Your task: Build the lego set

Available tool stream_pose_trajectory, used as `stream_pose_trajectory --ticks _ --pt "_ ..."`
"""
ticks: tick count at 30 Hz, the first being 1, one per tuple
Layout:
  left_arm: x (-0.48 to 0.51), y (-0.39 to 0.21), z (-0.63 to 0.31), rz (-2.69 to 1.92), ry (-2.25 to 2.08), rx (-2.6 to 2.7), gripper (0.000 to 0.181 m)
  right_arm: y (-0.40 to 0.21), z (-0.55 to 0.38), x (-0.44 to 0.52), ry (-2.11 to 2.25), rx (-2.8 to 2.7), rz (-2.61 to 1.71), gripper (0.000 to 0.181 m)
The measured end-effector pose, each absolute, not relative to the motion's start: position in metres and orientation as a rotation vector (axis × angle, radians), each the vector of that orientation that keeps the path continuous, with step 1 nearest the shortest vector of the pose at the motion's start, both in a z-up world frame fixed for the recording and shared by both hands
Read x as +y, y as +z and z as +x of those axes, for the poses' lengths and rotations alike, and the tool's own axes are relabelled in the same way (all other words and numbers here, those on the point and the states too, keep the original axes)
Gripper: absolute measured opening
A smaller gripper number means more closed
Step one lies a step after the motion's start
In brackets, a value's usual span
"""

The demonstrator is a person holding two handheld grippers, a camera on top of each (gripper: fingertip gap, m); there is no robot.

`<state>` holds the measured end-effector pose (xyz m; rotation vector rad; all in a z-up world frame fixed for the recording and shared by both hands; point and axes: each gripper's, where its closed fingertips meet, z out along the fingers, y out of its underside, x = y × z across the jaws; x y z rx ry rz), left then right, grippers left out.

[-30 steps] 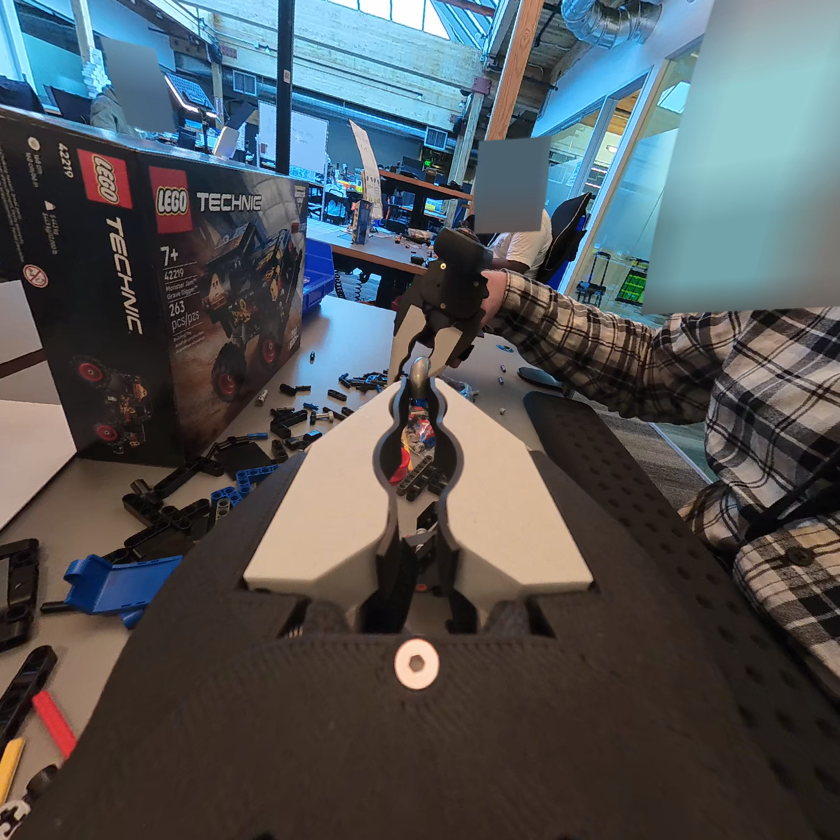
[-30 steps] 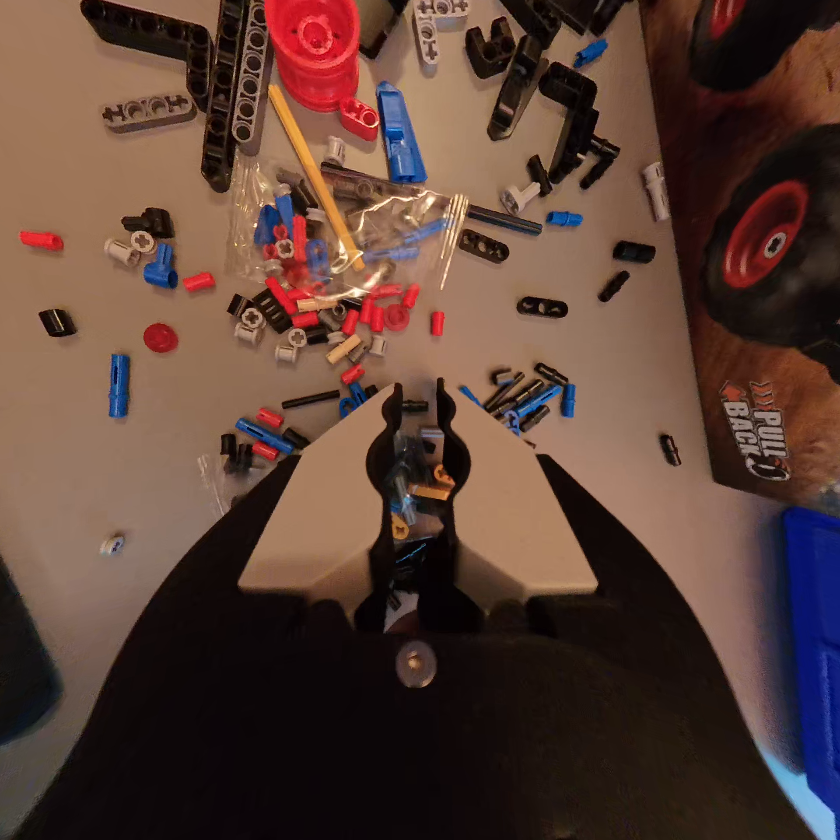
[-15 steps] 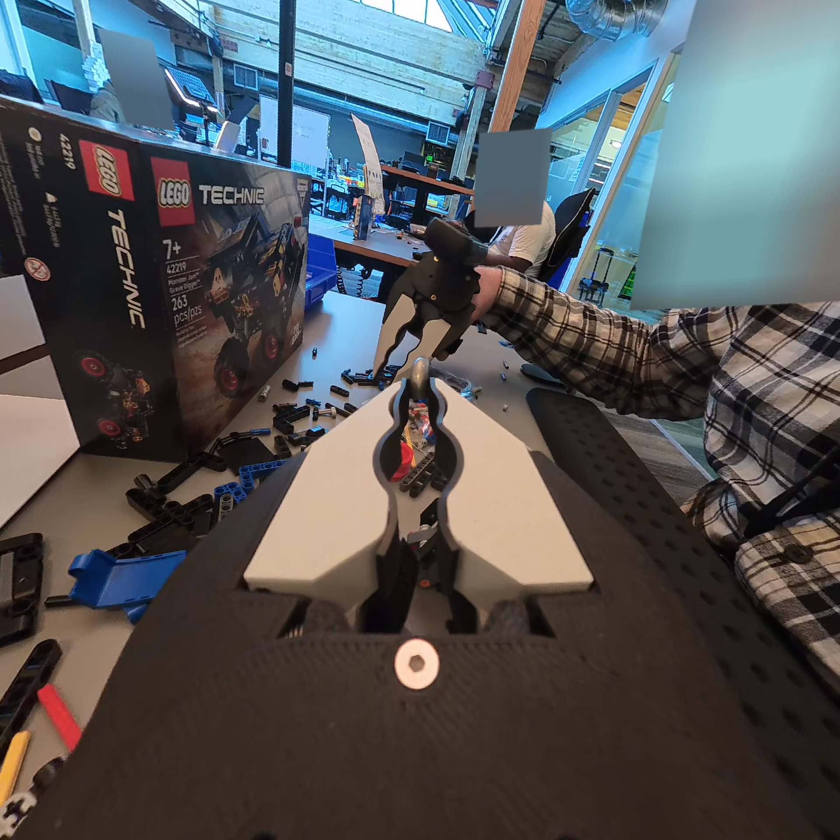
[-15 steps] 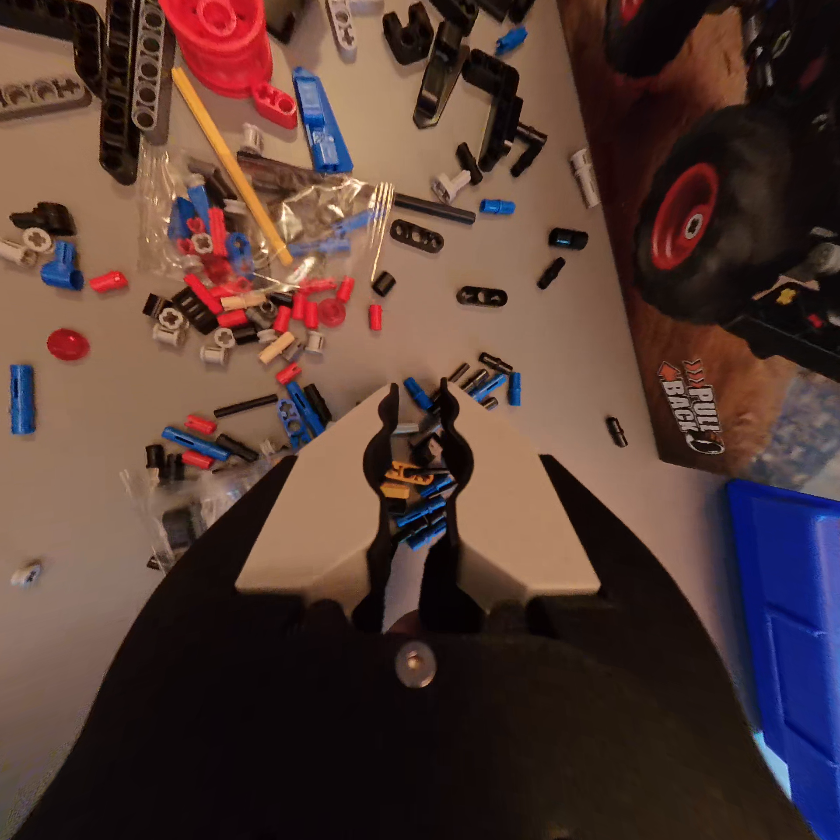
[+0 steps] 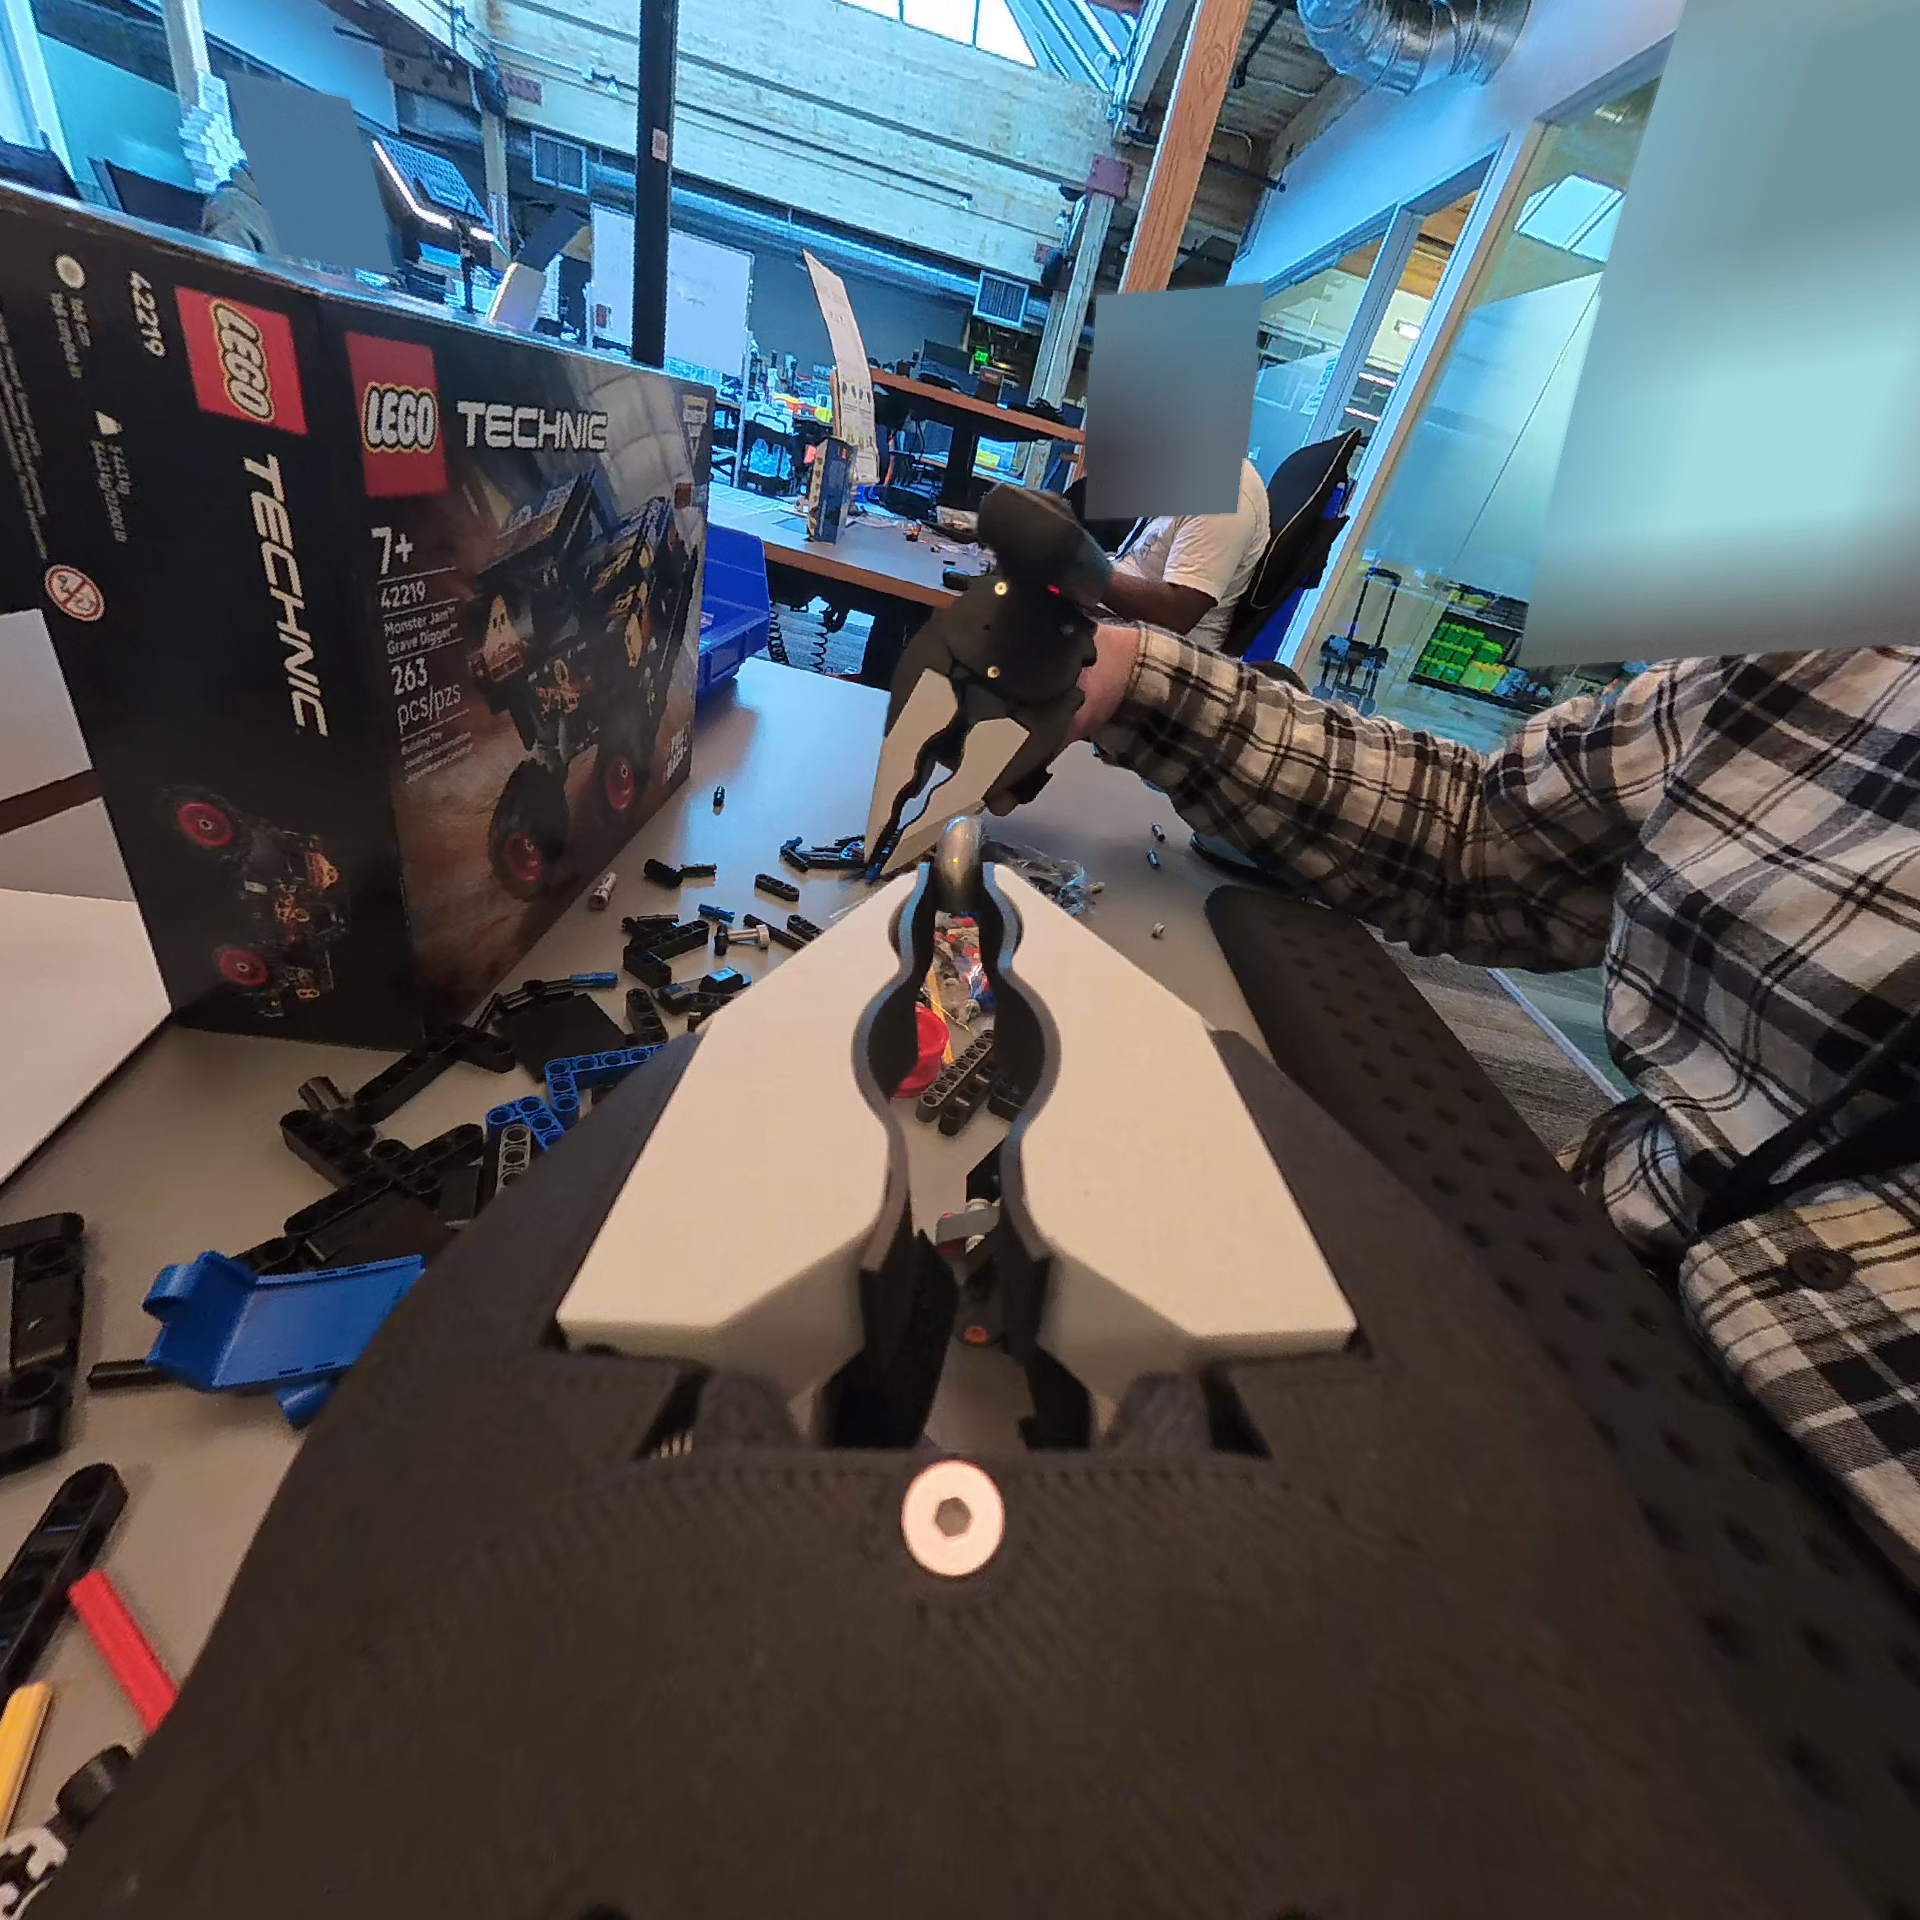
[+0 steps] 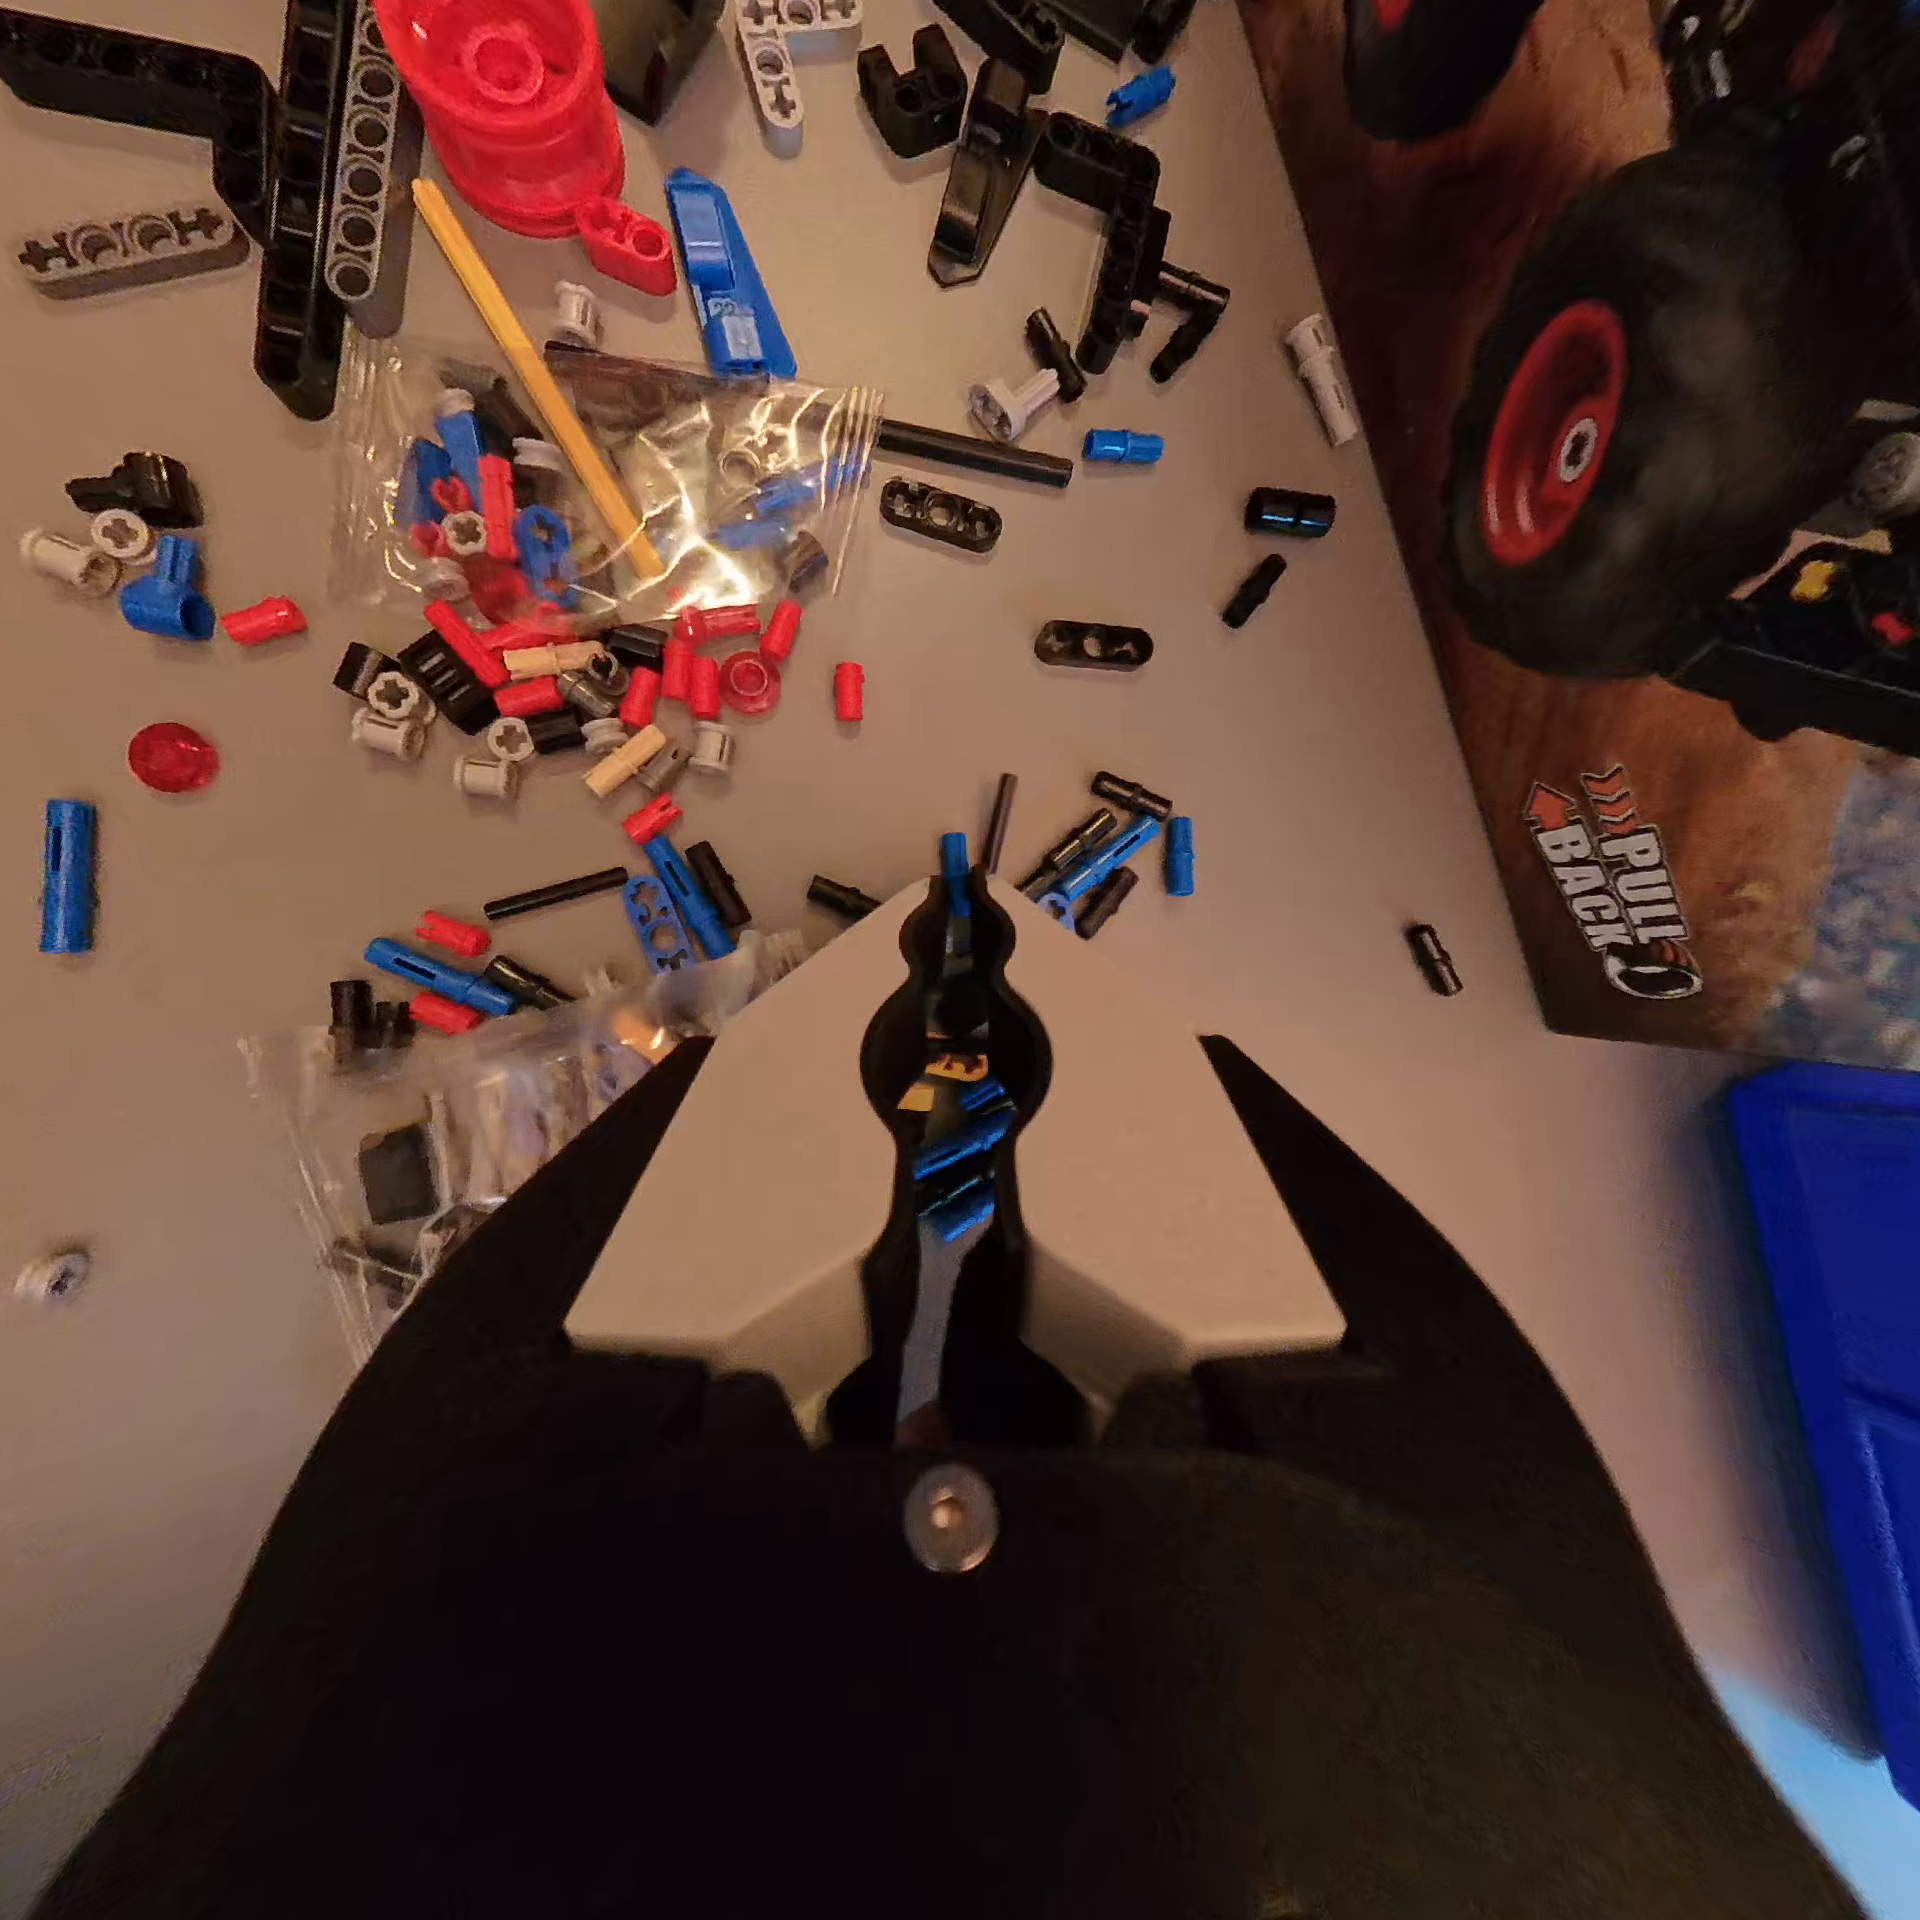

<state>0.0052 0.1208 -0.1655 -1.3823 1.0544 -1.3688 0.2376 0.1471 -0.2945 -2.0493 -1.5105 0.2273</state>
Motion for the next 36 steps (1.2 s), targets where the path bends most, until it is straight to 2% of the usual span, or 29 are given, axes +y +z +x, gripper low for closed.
stream_pose_trajectory --ticks 7,16,24,36 --pt "0.119 -0.162 0.009 -1.373 -1.368 1.049 0.005 -0.247 0.206 0.147 0.122 -1.412 -1.863 0.001" --pt "0.114 -0.159 0.016 -1.362 -1.374 1.046 0.005 -0.174 0.108 0.133 0.084 -1.330 -1.540 0.001" --pt "0.110 -0.153 0.018 -1.337 -1.380 1.035 0.005 -0.149 0.047 0.118 -0.001 -1.336 -1.351 0.001" --pt "0.110 -0.152 0.024 -1.335 -1.367 1.028 0.005 -0.147 0.035 0.111 -0.027 -1.324 -1.299 0.001"
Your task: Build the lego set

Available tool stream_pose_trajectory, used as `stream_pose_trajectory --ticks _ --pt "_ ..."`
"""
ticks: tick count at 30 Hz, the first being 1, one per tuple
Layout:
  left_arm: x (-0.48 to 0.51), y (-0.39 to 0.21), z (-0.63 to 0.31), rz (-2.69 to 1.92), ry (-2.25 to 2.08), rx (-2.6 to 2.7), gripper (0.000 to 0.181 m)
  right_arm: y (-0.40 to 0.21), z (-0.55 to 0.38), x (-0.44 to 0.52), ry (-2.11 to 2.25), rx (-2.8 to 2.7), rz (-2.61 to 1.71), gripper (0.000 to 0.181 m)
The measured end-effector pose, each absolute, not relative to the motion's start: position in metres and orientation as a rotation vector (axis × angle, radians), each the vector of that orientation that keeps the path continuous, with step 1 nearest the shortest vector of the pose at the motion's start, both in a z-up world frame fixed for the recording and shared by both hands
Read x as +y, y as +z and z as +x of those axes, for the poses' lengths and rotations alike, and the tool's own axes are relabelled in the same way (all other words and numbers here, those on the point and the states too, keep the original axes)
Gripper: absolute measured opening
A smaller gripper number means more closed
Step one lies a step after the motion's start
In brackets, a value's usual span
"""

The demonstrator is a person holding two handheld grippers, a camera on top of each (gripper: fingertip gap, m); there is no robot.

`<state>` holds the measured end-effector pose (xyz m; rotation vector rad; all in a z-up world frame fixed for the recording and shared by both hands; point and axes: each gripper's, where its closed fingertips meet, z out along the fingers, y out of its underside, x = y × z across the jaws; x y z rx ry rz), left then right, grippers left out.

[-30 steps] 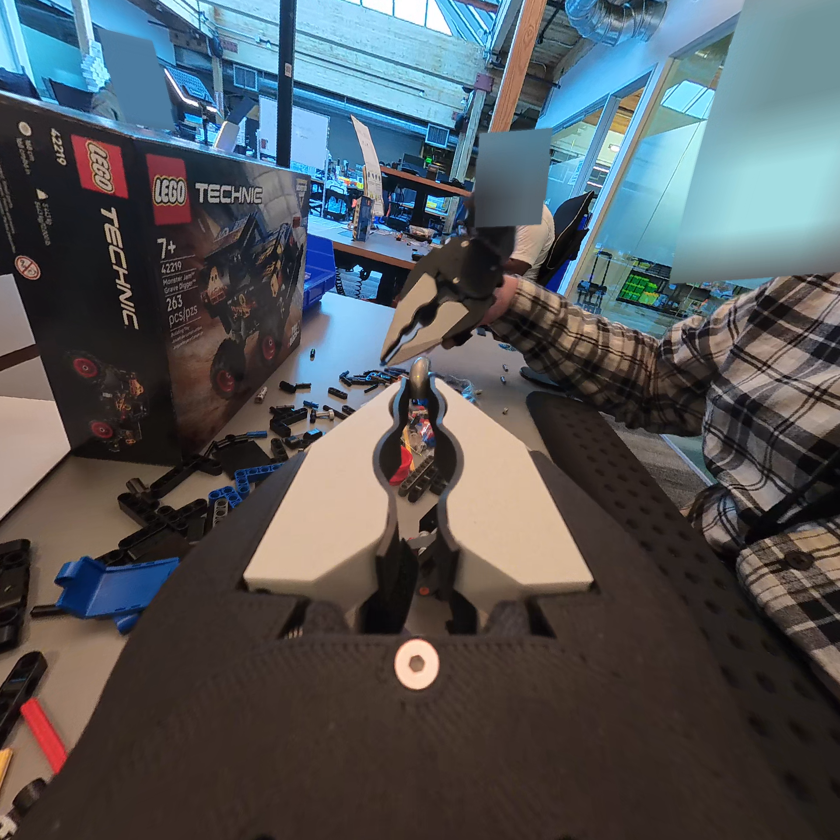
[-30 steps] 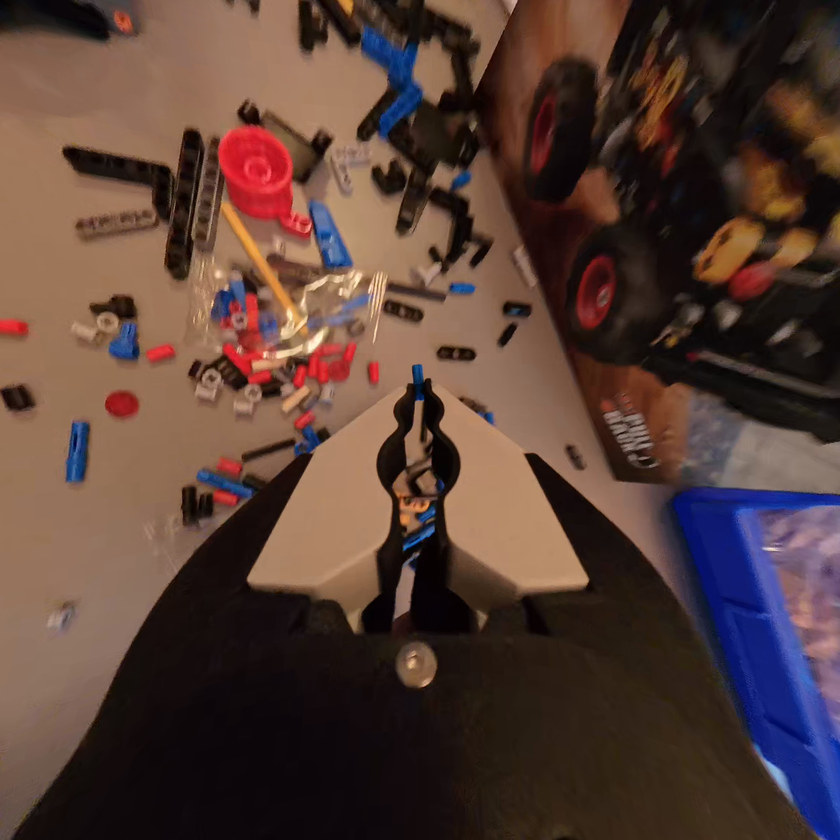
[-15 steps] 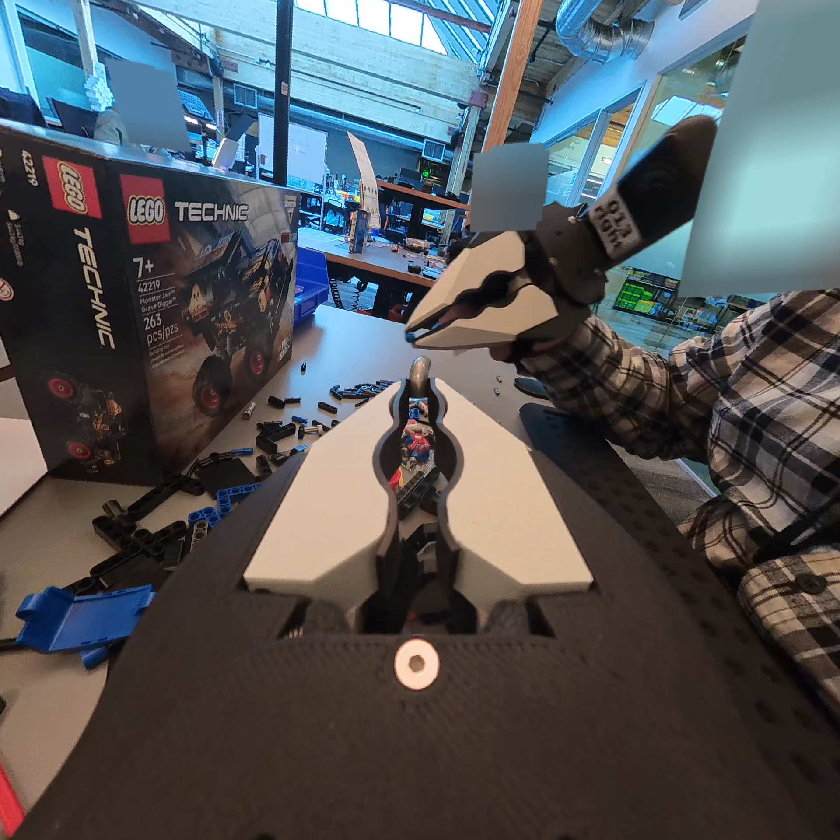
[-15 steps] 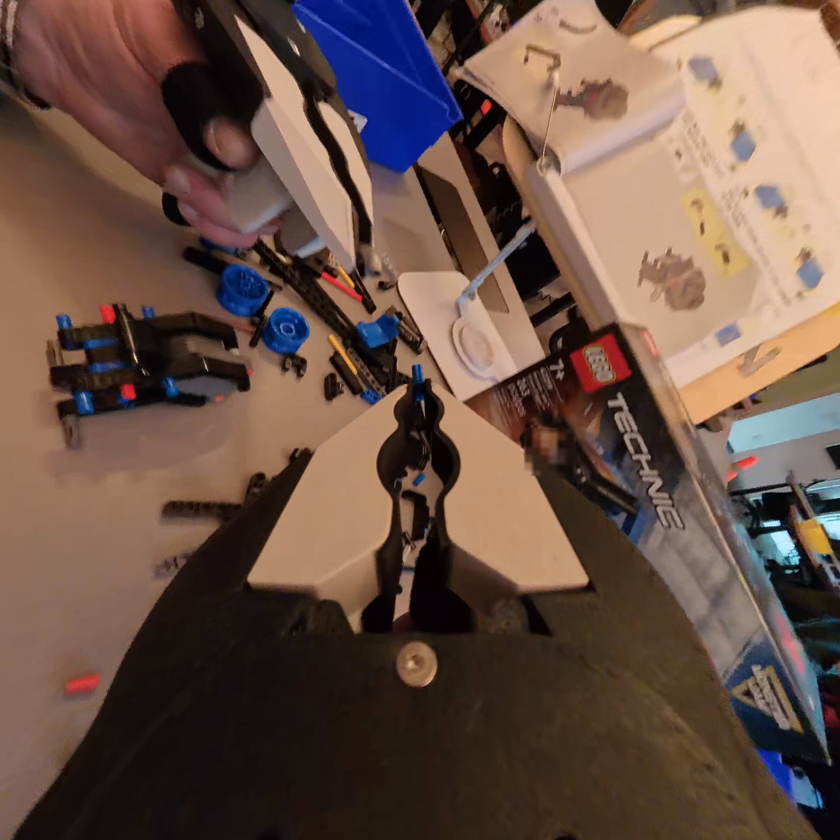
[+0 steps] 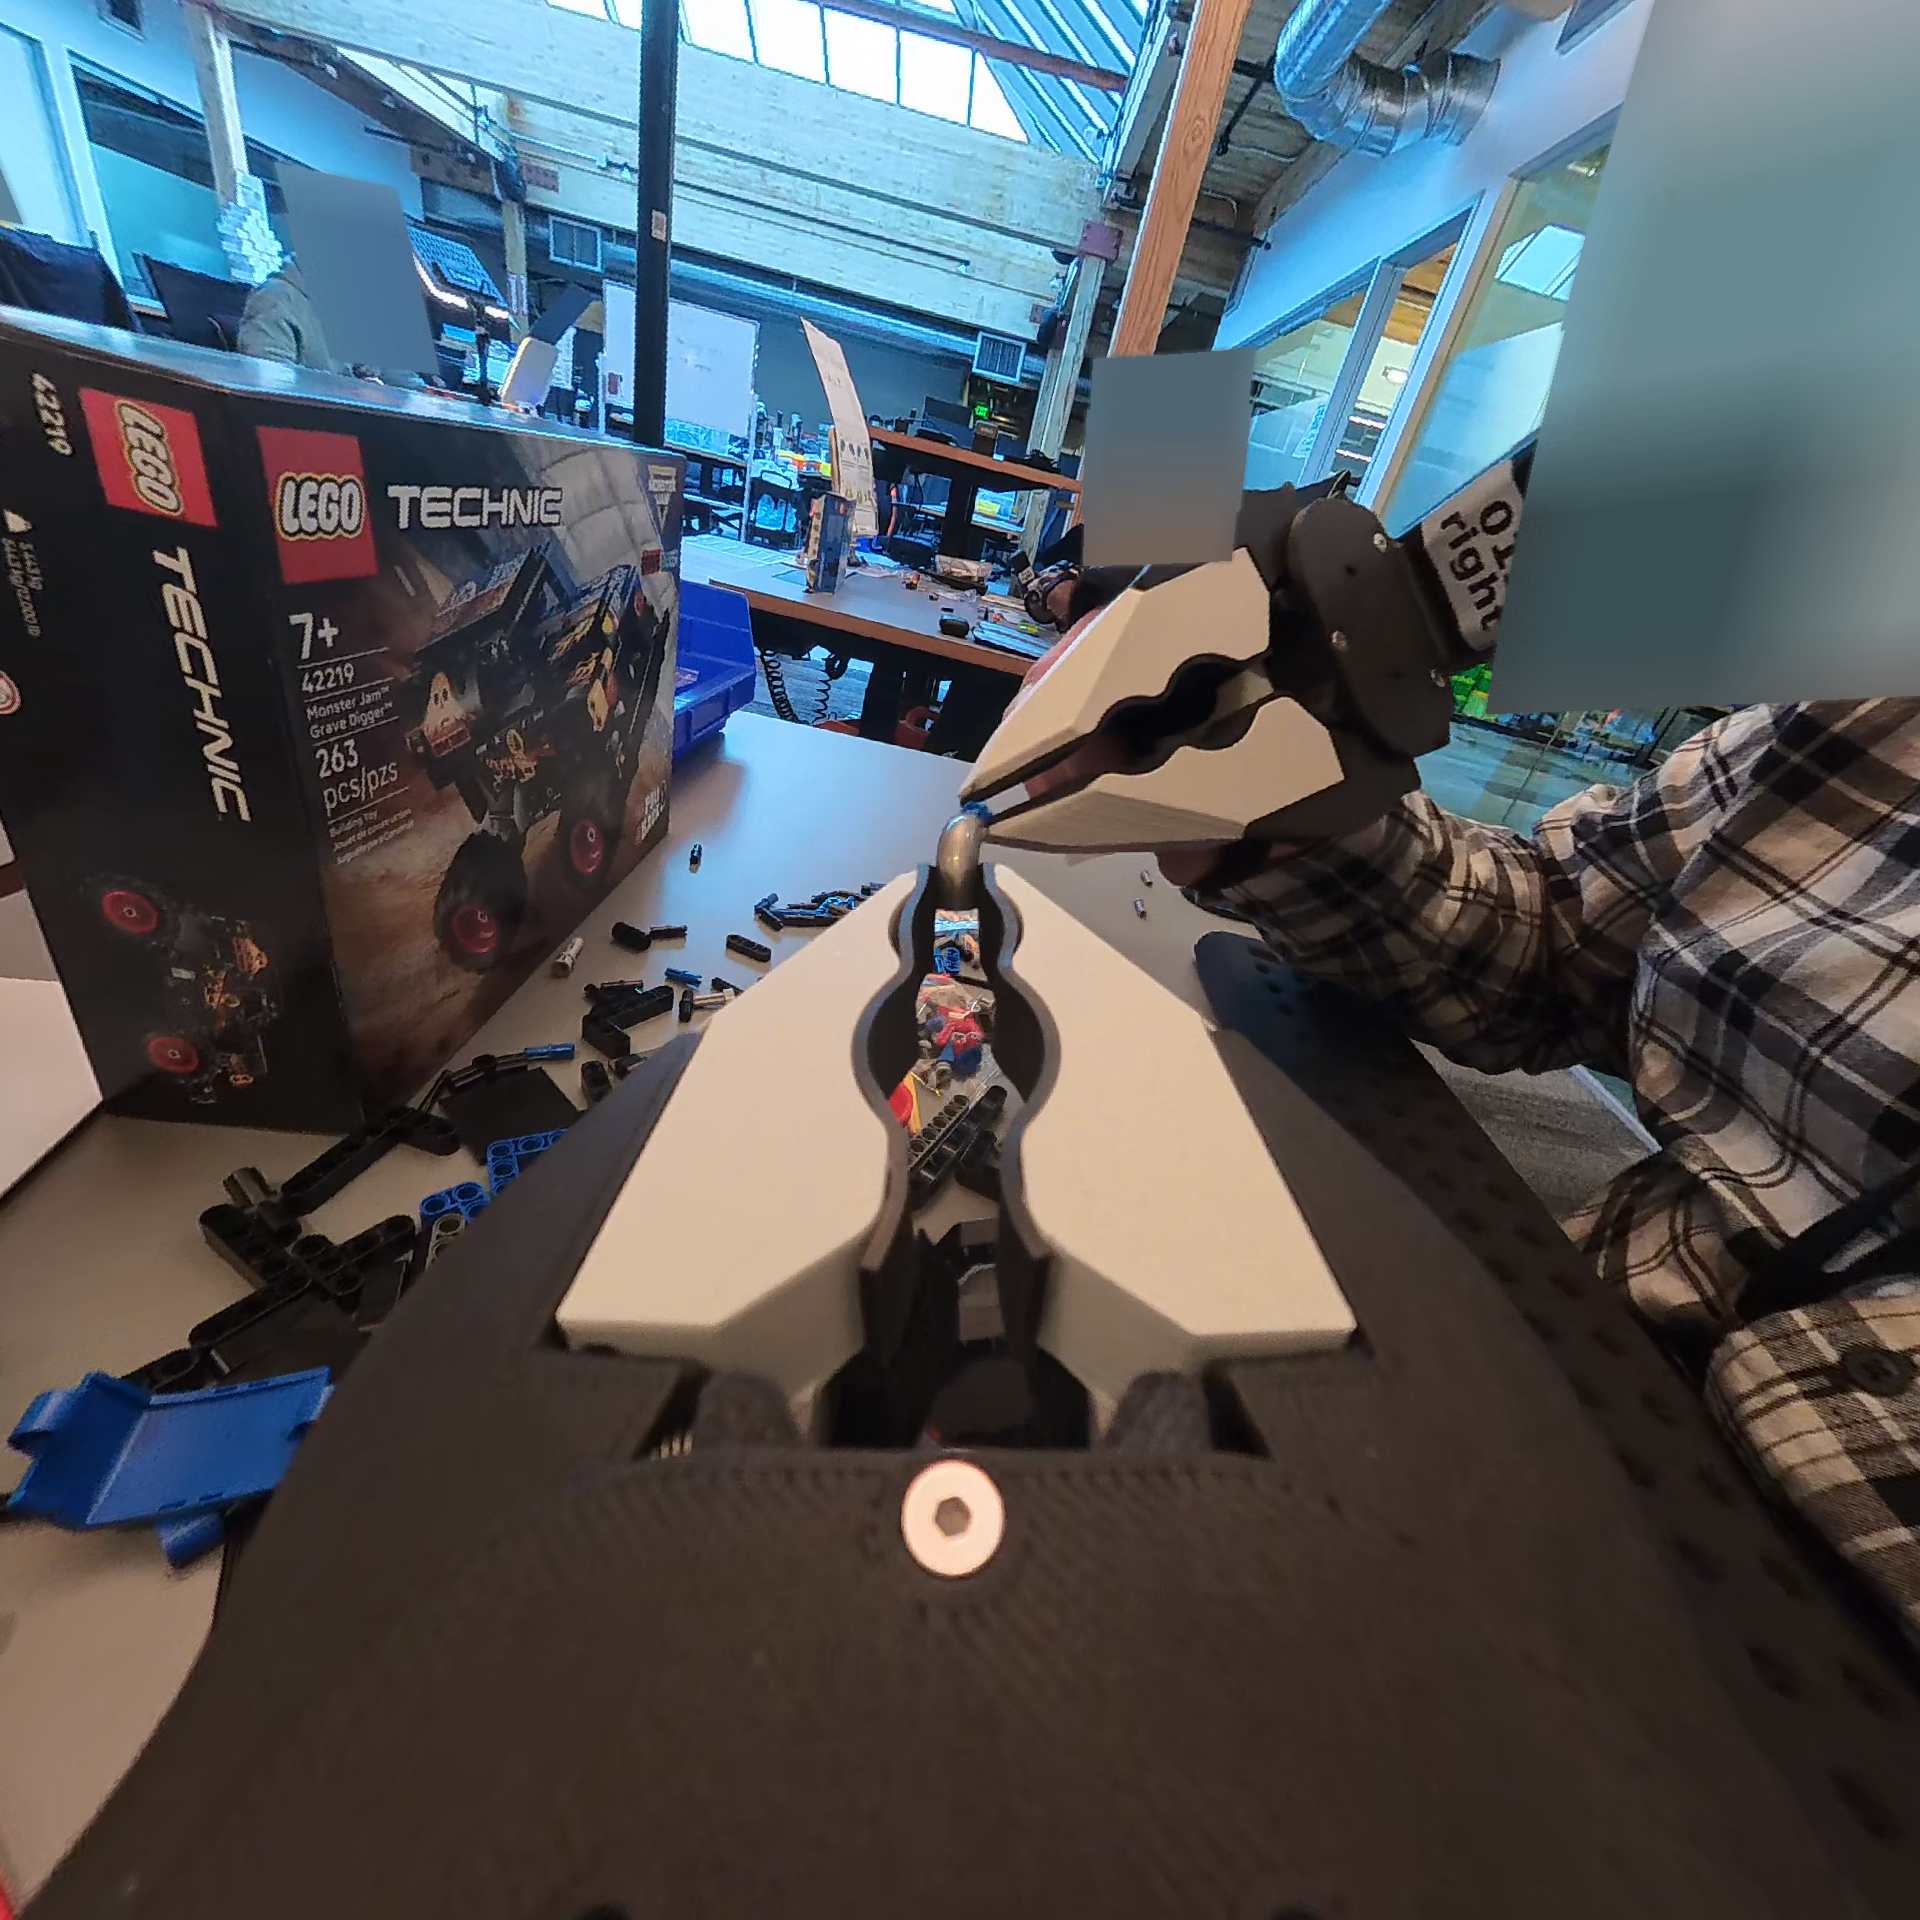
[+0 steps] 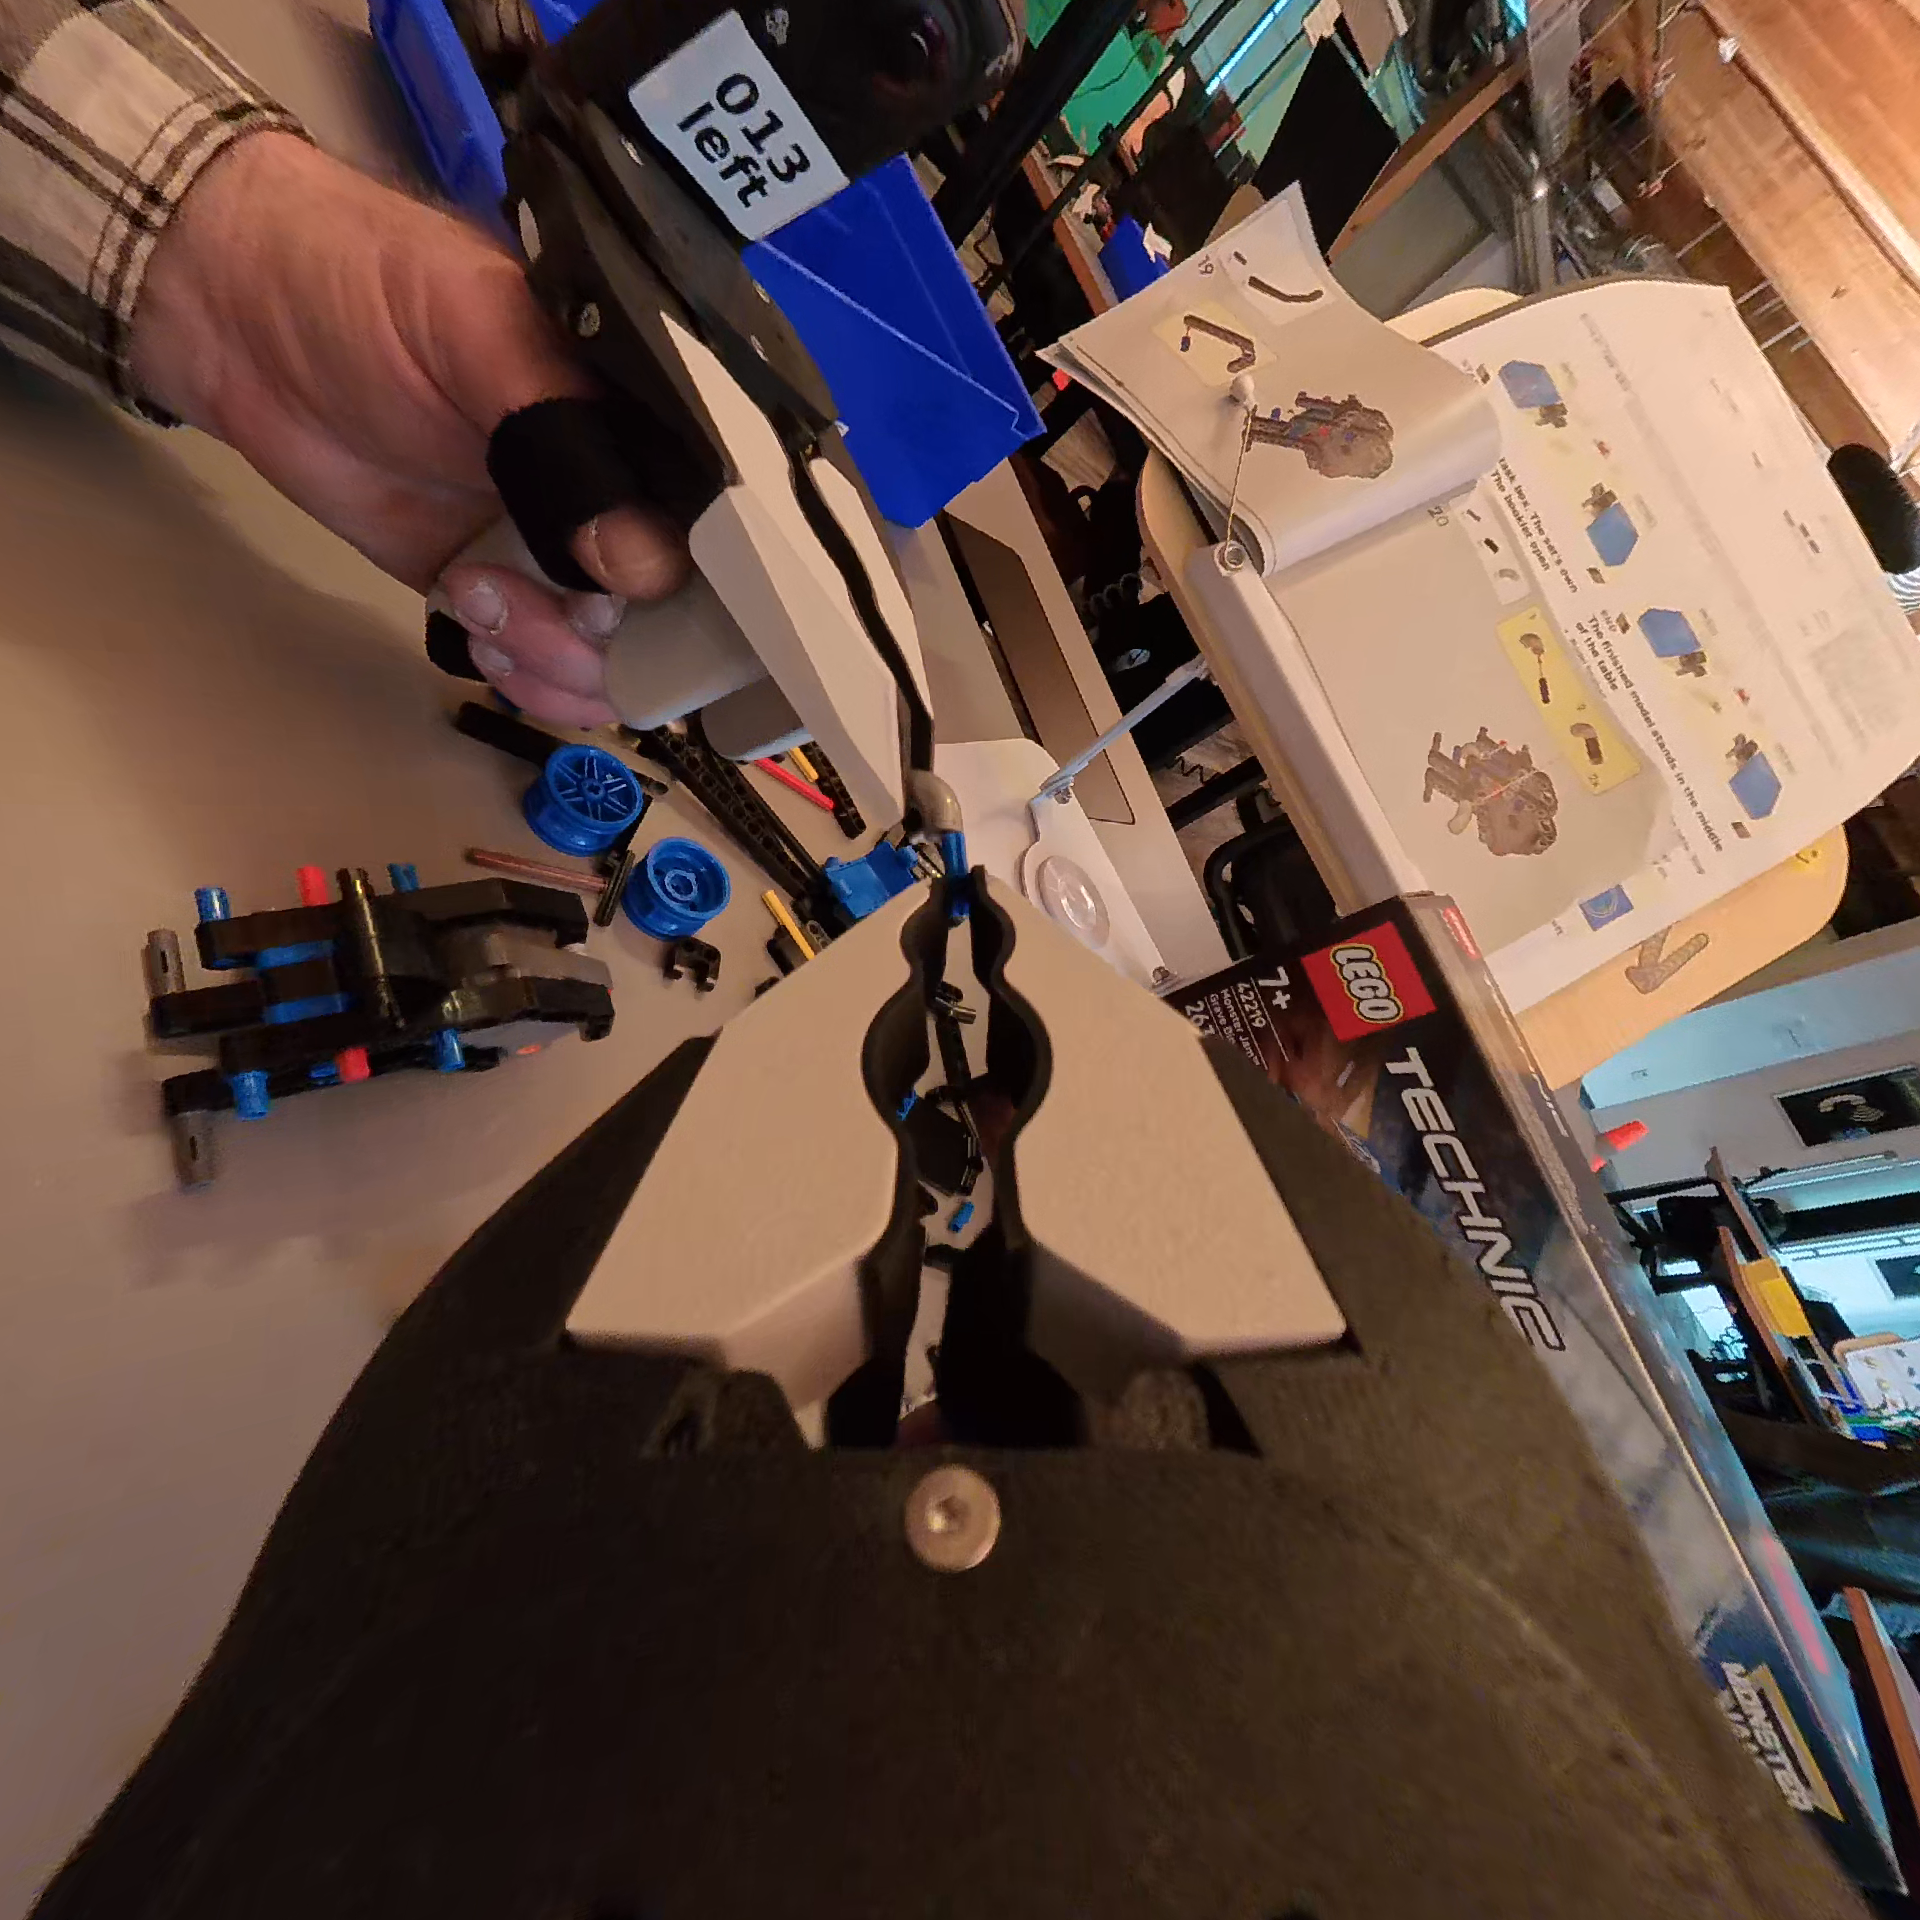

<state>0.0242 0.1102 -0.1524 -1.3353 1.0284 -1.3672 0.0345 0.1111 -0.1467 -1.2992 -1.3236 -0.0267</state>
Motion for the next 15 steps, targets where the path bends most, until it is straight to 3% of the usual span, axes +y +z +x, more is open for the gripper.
stream_pose_trajectory --ticks 15 --pt "0.1147 -0.1537 0.0292 -1.363 -1.138 1.082 0.005 -0.1439 0.0370 0.1137 -0.271 -1.341 -1.275 0.002"
